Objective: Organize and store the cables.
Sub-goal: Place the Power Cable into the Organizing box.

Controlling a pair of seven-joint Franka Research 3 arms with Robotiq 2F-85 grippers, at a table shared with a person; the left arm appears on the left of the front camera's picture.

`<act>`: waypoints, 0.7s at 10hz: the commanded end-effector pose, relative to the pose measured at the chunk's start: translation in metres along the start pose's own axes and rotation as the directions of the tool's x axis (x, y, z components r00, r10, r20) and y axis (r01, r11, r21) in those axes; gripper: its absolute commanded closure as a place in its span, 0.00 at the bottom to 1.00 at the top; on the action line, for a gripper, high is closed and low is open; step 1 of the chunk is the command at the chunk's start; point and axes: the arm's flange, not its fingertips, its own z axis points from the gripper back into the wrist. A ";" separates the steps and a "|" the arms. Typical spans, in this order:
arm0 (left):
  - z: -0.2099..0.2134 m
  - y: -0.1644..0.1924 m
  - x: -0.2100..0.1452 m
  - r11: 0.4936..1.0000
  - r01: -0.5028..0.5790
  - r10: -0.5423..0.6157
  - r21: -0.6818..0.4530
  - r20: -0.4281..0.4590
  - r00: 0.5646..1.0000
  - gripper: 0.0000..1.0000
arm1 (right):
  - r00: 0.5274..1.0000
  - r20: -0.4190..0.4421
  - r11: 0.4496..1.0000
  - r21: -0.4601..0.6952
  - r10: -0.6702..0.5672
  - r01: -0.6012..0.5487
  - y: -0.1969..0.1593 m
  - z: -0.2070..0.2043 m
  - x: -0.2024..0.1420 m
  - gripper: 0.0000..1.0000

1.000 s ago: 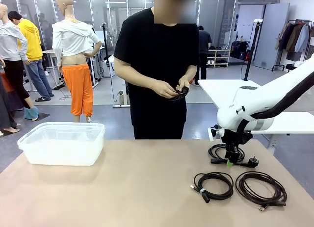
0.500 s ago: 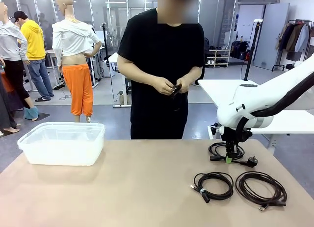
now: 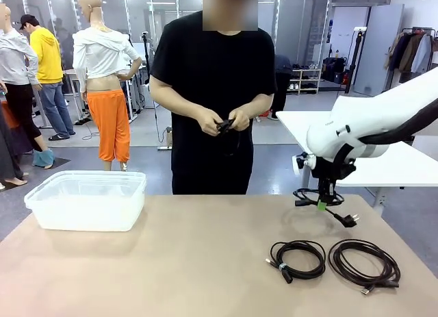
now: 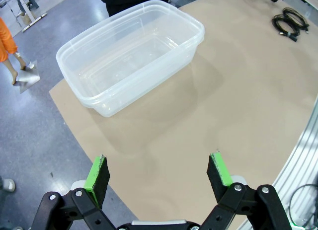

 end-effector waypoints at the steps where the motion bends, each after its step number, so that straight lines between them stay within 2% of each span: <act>1: 0.000 0.001 -0.003 1.000 0.011 -0.011 -0.007 0.004 1.000 0.00 | 0.999 0.028 0.999 0.030 -0.017 0.016 0.017 0.020 0.017 0.92; 3: 0.000 0.001 -0.003 1.000 0.011 -0.011 -0.007 0.004 1.000 0.00 | 0.999 0.018 0.999 0.025 0.032 -0.033 0.029 0.032 0.053 0.92; 5: 0.000 0.001 -0.003 1.000 0.011 -0.011 -0.007 0.004 1.000 0.00 | 0.995 0.007 0.994 0.046 0.102 -0.103 0.060 0.044 0.111 0.92; 7: 0.000 0.001 -0.003 1.000 0.011 -0.011 -0.007 0.004 1.000 0.00 | 0.975 -0.060 0.976 -0.015 0.214 -0.216 0.085 0.050 0.158 0.92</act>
